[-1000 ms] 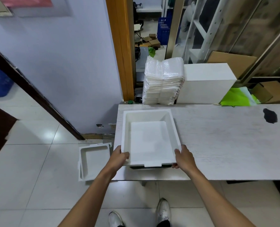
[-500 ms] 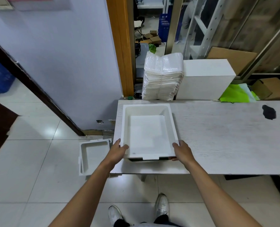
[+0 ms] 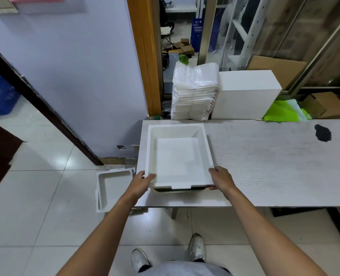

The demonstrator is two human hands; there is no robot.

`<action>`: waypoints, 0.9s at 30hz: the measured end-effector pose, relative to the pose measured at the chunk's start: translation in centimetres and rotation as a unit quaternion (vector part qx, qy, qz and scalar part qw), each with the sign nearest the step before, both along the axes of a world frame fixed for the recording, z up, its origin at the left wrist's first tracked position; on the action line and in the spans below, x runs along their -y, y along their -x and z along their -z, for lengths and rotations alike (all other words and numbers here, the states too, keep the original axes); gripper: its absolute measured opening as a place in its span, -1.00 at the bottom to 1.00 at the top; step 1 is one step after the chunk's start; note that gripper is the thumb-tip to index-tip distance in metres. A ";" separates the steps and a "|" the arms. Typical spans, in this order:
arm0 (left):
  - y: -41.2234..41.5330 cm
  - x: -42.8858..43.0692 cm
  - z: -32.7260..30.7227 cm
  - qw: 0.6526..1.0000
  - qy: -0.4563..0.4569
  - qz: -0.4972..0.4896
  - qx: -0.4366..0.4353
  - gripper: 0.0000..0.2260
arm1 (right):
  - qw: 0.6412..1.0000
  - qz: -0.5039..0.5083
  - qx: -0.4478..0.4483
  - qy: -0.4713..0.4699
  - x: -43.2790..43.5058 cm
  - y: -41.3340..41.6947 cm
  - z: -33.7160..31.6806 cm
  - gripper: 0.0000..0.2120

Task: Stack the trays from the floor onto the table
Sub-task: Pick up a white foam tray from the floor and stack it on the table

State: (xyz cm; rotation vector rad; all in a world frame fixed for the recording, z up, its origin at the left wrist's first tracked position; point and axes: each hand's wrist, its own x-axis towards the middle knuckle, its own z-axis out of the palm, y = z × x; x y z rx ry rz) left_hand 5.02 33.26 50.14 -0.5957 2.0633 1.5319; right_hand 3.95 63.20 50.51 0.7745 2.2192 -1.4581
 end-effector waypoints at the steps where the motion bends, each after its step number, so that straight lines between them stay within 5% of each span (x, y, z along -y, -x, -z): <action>1: -0.3 0.2 0.3 1.000 0.002 0.001 -0.002 -0.32 | 1.000 0.002 0.002 -0.006 0.0 -0.1 0.0 -0.68; 4: -1.2 0.8 1.2 1.000 0.020 0.011 -0.010 -0.07 | 1.000 0.007 0.013 -0.009 -0.1 -0.4 0.2 -0.63; 14: -1.8 1.0 2.1 1.000 -0.017 -0.020 -0.011 0.08 | 1.000 0.016 0.020 0.003 -0.2 -0.7 1.5 -0.31; 18: -1.5 1.8 1.6 0.999 -0.019 -0.031 -0.023 0.01 | 0.996 0.003 -0.004 -0.086 0.0 0.4 0.8 -0.50; 27: 0.0 3.6 -1.4 0.996 0.041 -0.035 -0.076 -0.27 | 0.961 -0.066 -0.120 -0.241 2.5 2.4 -1.1 -0.39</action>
